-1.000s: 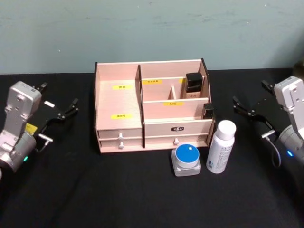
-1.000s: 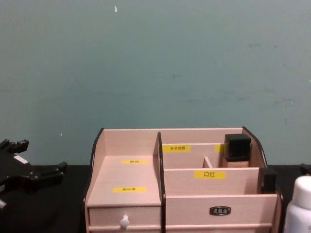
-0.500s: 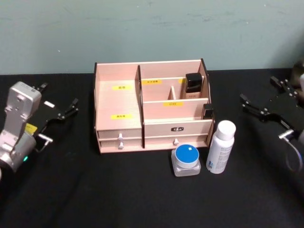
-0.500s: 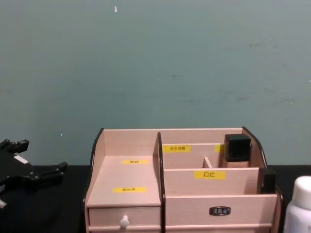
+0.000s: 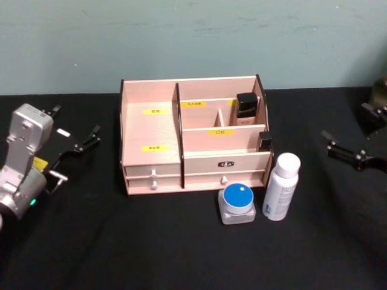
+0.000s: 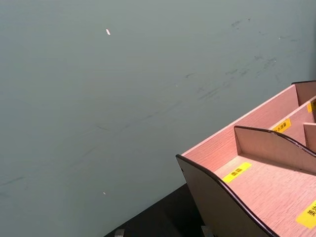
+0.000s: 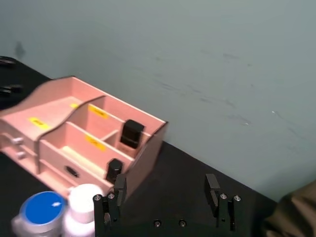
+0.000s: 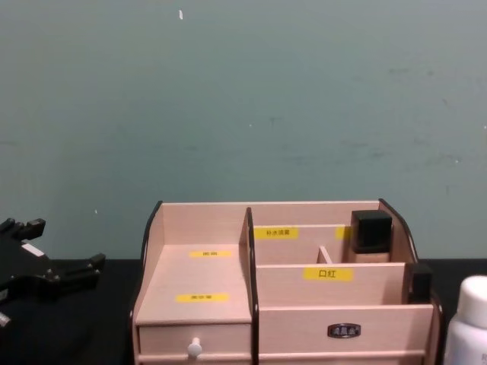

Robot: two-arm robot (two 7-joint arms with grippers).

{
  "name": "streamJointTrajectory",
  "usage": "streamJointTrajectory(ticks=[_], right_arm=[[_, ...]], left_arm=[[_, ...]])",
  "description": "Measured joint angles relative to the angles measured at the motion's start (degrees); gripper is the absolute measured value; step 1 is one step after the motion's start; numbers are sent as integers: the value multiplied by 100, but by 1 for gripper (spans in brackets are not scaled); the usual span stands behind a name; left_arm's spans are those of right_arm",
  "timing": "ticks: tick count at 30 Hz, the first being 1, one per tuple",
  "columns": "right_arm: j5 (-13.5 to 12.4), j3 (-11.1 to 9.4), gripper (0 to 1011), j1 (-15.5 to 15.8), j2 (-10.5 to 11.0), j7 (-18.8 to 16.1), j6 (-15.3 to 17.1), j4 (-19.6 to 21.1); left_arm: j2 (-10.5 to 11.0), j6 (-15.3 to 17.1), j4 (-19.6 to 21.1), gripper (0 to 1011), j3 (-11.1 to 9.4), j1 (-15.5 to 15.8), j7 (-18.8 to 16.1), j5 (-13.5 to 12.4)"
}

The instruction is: Pick up the facial cleanser and watermelon frost from the table and place them into the tiered storage box.

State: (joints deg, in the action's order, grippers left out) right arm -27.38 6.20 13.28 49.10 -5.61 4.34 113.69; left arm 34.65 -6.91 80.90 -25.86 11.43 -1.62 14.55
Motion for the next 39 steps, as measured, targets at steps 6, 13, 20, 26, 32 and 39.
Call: streamJointTrajectory(ticks=[6,13,20,26,32,39], right_arm=[[-177,-260,1003,471,80,-246,-83,299],[-346,-215,1002,607,58,-580,87,341],[-401,-127,1003,626,17,-873,137,317],[-344,-45,1002,608,-33,-1062,124,295],[-250,70,1002,511,-126,-1150,183,191],[-74,200,1003,360,-264,-1174,309,47]], left_arm=[[0,0,0,1001,0,0,0,0],[0,0,0,1001,0,0,0,0],[0,0,0,1001,0,0,0,0],[0,0,0,1001,0,0,0,0],[0,0,0,1001,0,0,0,0],[0,0,0,1001,0,0,0,0]])
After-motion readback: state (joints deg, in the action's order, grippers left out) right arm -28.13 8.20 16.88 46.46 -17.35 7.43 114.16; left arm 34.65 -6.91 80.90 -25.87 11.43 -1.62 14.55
